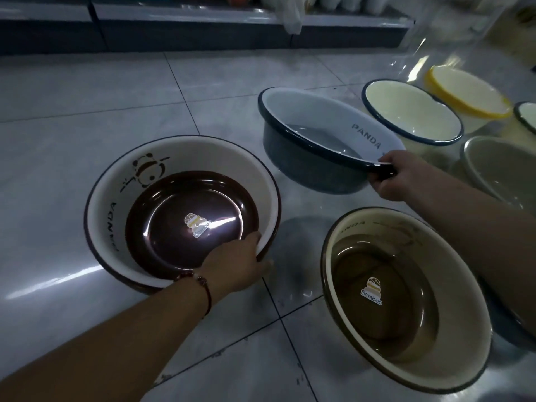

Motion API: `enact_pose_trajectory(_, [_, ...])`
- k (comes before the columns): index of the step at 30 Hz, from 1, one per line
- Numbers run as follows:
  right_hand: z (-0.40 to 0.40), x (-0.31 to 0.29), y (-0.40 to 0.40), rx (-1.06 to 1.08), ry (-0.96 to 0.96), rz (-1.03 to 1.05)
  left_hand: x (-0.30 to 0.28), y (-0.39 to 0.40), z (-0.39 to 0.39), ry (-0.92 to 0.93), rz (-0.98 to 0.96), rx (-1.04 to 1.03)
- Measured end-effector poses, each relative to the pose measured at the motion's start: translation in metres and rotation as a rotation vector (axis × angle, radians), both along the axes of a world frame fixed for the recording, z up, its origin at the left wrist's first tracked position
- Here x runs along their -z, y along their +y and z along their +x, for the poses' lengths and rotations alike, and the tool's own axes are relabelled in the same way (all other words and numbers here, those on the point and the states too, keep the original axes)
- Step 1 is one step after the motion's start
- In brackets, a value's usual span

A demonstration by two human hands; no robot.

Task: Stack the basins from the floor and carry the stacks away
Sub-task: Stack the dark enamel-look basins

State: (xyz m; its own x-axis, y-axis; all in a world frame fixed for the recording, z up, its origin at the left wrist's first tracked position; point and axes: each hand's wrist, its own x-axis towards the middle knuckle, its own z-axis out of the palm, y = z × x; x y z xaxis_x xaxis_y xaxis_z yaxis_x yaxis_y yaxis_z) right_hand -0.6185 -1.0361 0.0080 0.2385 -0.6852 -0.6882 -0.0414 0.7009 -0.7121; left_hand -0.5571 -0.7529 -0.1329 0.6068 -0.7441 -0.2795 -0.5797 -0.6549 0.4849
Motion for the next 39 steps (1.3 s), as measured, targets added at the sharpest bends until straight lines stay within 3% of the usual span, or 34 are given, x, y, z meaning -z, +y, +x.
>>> enact_pose_trajectory(9, [0.011, -0.023, 0.052, -0.109, -0.031, -0.022, -0.016, 0.073, 0.007, -0.169, -0.021, 0.082])
enact_pose_trajectory(12, [0.022, -0.027, 0.075, -0.173, -0.021, -0.044, -0.028, 0.122, 0.032, -0.183, -0.022, -0.016])
enact_pose_trajectory(15, [0.031, -0.029, 0.099, -0.258, -0.02, -0.08, -0.05, 0.164, 0.064, 0.003, -0.23, -0.377])
enact_pose_trajectory(19, [0.04, -0.031, 0.13, -0.402, -0.019, -0.109, -0.097, 0.182, 0.098, 0.539, -0.679, -0.892])
enact_pose_trajectory(23, [0.043, -0.031, 0.157, -0.531, -0.006, -0.14, -0.122, 0.199, 0.117, 0.67, -0.833, -1.011])
enact_pose_trajectory(28, [0.042, -0.024, 0.169, -0.671, 0.032, -0.124, -0.119, 0.205, 0.115, 0.779, -0.855, -0.98])
enact_pose_trajectory(33, [0.041, 0.001, 0.176, -0.733, 0.124, -0.128, -0.103, 0.207, 0.099, 0.659, -0.762, -1.039])
enact_pose_trajectory(39, [0.041, 0.026, 0.169, -0.795, 0.254, -0.284, -0.088, 0.209, 0.089, 0.627, -0.668, -0.967])
